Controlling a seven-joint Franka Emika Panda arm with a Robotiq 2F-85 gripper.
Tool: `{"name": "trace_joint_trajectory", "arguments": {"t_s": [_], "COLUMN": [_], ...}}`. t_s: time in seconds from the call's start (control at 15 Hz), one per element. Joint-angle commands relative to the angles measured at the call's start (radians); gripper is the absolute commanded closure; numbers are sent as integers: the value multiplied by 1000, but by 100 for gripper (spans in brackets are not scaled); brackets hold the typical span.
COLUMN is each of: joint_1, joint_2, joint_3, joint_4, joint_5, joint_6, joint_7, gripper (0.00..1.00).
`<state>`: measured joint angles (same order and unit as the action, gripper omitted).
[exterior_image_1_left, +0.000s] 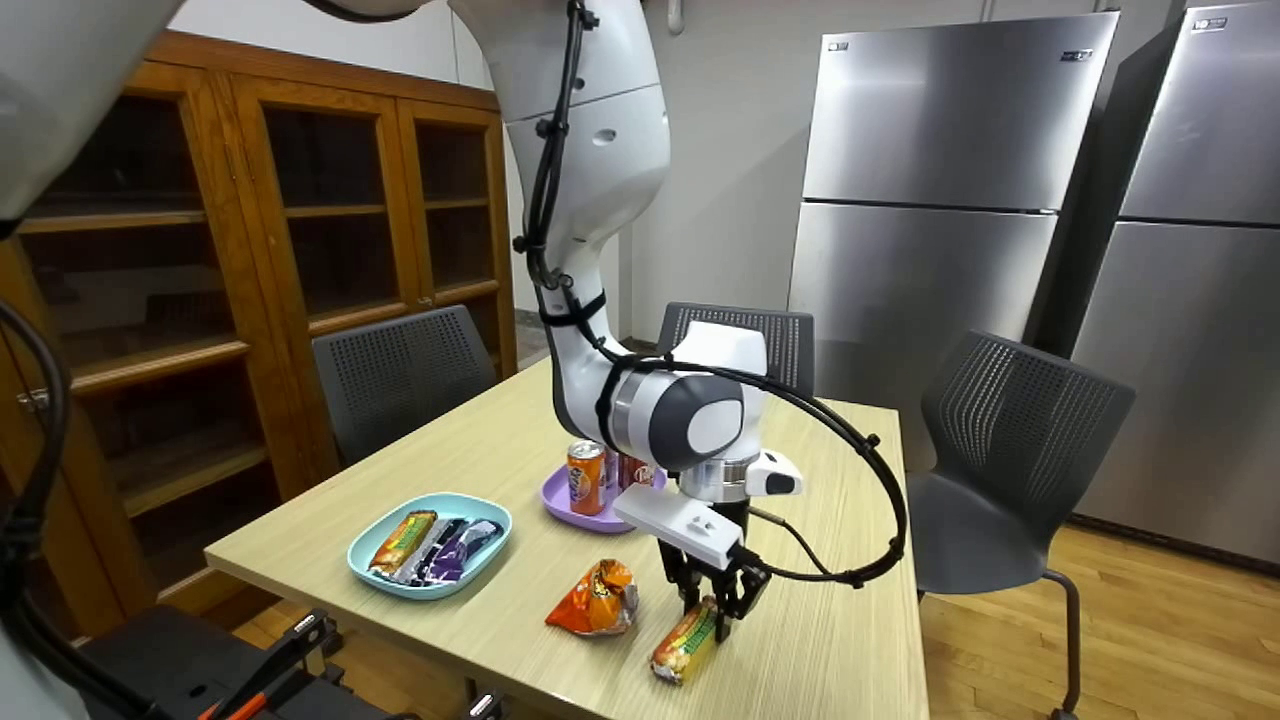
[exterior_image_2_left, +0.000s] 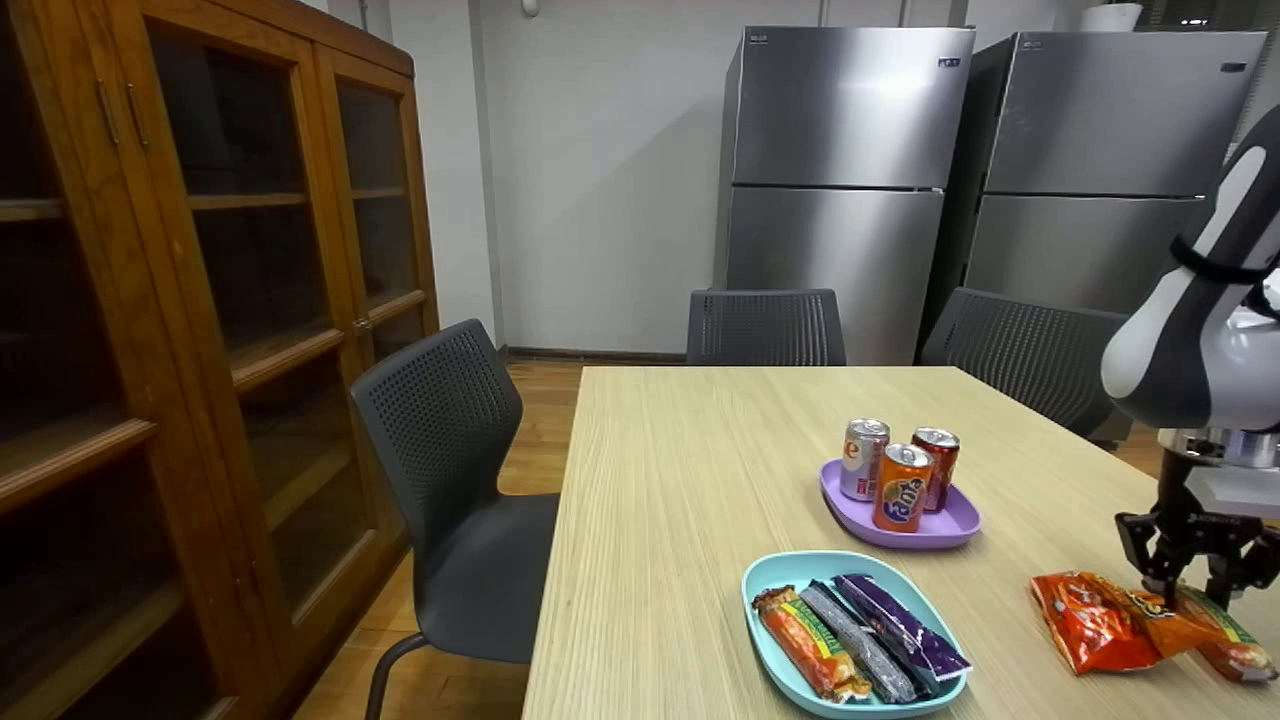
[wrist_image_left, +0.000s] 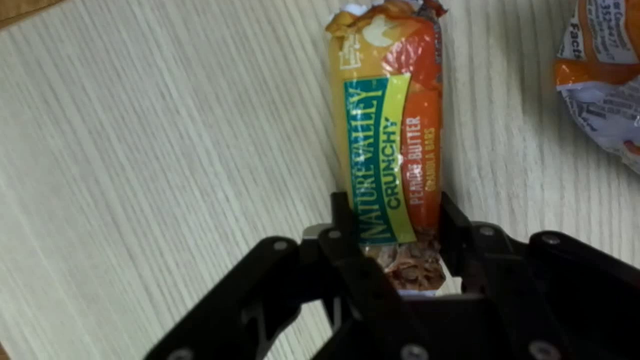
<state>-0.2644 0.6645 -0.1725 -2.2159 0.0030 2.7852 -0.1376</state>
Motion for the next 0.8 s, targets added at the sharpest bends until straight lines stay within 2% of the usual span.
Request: {"name": "trace_joint_trajectory", "arguments": {"t_s": [0.0, 0.27, 0.73], "joint_1": [-18, -23, 14], "joint_2": [-25, -78, -180], "joint_3": [18, 26, 32], "joint_4": [7, -13, -68], "joint_5": [7, 8, -9], "joint_6": [-18, 4, 34], "joint_7": [5, -7, -2], "gripper": [82, 82, 82]}}
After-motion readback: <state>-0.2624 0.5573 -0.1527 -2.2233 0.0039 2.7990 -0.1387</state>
